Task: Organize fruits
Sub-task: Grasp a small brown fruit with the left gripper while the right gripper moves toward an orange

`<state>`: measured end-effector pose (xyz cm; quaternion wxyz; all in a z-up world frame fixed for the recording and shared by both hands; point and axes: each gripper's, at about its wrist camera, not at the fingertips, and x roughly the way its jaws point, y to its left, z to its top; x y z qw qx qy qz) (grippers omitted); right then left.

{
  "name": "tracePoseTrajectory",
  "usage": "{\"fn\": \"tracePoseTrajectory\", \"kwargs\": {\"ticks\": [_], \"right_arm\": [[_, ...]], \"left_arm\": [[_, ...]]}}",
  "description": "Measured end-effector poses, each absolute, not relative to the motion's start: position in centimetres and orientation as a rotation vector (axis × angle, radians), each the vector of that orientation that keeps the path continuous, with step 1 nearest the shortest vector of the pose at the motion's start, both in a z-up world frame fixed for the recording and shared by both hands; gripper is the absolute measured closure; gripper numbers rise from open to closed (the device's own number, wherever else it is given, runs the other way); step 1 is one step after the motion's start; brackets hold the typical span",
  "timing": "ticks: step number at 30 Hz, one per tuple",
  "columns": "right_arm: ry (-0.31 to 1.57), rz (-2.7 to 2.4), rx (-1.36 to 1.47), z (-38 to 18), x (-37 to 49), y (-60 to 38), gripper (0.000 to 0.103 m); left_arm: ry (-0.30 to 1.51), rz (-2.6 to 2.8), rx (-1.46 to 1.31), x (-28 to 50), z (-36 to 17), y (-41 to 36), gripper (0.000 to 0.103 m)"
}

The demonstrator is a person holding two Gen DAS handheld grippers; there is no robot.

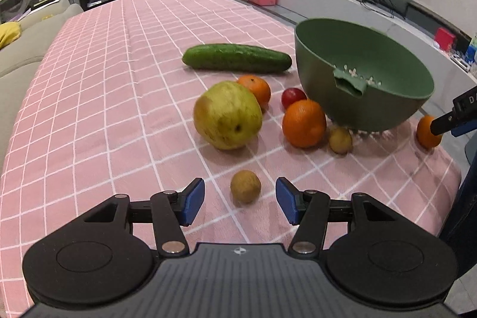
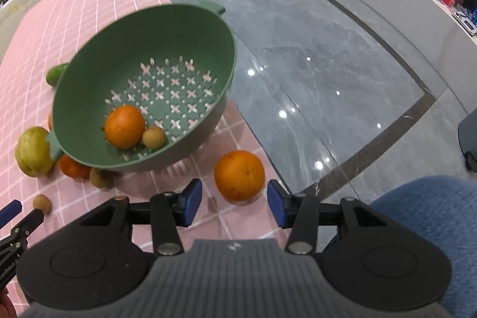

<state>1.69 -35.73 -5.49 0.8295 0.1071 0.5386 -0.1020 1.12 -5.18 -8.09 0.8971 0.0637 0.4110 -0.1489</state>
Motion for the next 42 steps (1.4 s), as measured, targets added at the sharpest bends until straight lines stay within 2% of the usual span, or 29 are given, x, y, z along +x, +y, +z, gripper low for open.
{"fn": "tracePoseTrajectory", "kwargs": {"ticks": [3,7,9,12,15,20,26,31,34,36,42], "right_arm": [[1.162,-0.218,0.203,-6.2,1.9,-35.4,0.057],[1.194,-0.214,0.181,-7.2,2.1,-35.1,0.059],[1.206,-0.206,0.172,-7.5,2.3,-34.9,0.069],[1.211,-0.209,0.156,-7.7,2.5,-34.7,0.072],[1.218,-0.210,0.148,-7.8,2.5,-34.7,0.079],[1.233,-0.210,0.145,-8.2,2.7,-34.8,0.079],[1.230,-0.201,0.135,-8.5,3.0,-34.7,0.081],[1.221,-0.178,0.144,-8.0,2.6,-34.6,0.083],[1.225,-0.169,0.148,-7.8,2.4,-34.6,0.088],[1.229,-0.161,0.150,-7.7,2.4,-34.5,0.103],[1.243,-0.156,0.162,-8.1,2.4,-34.6,0.103]], "left_arm": [[0.857,-0.305,0.129,1.4,-8.3,-5.3,0.038],[0.851,-0.319,0.137,1.8,-8.0,-5.8,0.045],[0.852,-0.322,0.147,2.0,-8.0,-6.1,0.049],[0.869,-0.328,0.149,2.4,-8.2,-6.4,0.058],[0.867,-0.332,0.154,2.5,-8.2,-6.5,0.060],[0.878,-0.327,0.151,2.8,-8.3,-6.5,0.064],[0.879,-0.316,0.142,2.9,-8.3,-6.4,0.077],[0.882,-0.319,0.117,2.8,-8.3,-6.1,0.077],[0.889,-0.320,0.101,2.8,-8.3,-6.0,0.077],[0.887,-0.322,0.098,2.7,-8.2,-6.0,0.077],[0.891,-0.319,0.081,2.7,-8.1,-5.9,0.077]]}}
